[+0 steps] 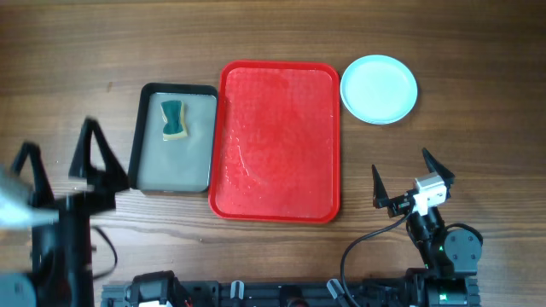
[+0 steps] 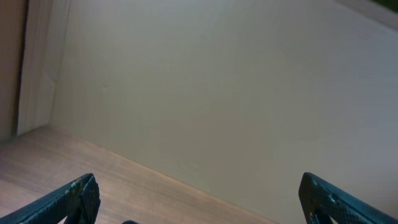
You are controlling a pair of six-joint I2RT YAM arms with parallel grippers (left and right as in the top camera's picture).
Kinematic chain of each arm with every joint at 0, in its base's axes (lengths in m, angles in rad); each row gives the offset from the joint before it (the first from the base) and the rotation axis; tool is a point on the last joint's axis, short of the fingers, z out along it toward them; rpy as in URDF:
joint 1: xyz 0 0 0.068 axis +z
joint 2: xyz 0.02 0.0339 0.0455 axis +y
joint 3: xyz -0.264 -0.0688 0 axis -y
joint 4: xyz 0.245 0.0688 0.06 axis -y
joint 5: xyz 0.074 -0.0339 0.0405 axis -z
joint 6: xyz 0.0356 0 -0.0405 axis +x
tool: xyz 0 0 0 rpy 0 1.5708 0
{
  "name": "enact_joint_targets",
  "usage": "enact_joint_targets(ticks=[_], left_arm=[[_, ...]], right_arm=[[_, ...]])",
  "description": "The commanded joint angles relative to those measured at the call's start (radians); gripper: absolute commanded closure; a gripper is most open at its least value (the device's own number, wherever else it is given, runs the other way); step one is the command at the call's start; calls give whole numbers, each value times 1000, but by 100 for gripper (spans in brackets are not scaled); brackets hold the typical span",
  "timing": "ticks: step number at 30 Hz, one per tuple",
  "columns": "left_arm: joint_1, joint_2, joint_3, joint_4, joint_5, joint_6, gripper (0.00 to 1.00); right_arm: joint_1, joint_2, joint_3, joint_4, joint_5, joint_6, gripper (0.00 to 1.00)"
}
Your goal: Clean dirty plates on tray and stack at the side
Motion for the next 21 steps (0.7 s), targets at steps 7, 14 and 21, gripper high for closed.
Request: enact_joint_targets(ticks=[7,14,21], left_arm=[[-25,-212,2,-220,1,-12,0],[-53,-346,2,-371,1,-13,0],[-56,-454,-9,-457,1,-13,0]], right_arm=[[-5,-11,-2,4,-19,-14,1],[-5,-11,-2,4,-19,-15,0],[-5,-11,-2,4,-19,-15,1]])
